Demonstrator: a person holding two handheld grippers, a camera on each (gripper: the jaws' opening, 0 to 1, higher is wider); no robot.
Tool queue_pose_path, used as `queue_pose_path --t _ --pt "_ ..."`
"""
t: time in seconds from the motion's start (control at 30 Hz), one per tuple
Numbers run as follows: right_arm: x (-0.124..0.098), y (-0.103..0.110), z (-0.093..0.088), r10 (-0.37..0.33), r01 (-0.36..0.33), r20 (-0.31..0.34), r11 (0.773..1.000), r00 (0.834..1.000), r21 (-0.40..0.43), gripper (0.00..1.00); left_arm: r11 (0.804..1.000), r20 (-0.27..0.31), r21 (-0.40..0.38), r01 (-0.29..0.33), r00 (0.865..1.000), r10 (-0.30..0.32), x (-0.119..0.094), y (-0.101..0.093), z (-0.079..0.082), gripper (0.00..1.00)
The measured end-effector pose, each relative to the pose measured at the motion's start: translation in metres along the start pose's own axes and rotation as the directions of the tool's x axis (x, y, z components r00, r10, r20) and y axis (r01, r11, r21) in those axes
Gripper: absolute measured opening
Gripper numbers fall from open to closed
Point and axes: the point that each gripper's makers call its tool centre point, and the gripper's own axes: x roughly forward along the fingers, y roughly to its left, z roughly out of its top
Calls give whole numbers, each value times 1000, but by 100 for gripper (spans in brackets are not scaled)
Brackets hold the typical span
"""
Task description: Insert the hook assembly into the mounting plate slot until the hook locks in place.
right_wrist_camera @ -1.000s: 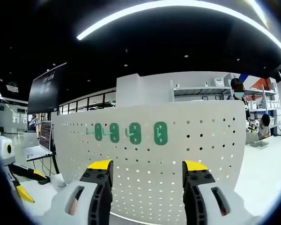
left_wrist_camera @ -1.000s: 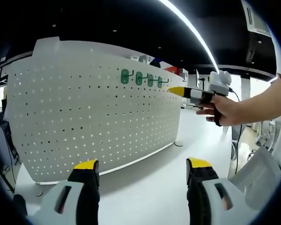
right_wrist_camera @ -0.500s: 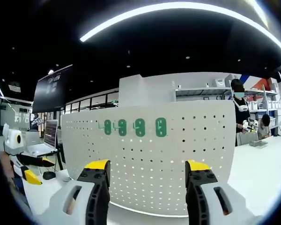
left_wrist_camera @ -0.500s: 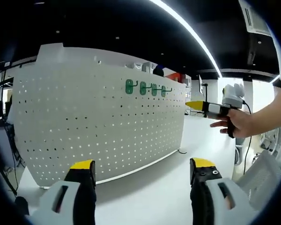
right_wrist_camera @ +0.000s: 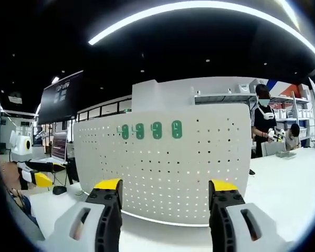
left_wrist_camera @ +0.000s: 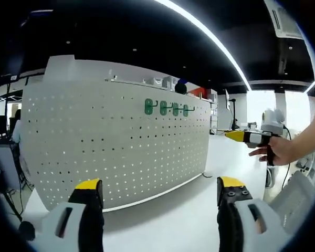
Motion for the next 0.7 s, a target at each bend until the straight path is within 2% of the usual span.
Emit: queue_pose_path --t 0.4,0.7 --pt "-37 -4 -15 -26 26 -30 1000 999 4 67 1000 -21 1 -6 1000 6 -15 1 -11 99" --pt "-53 -6 -21 -33 34 -42 999 999 20 68 1000 -27 7 -19 999 19 -28 4 -16 100"
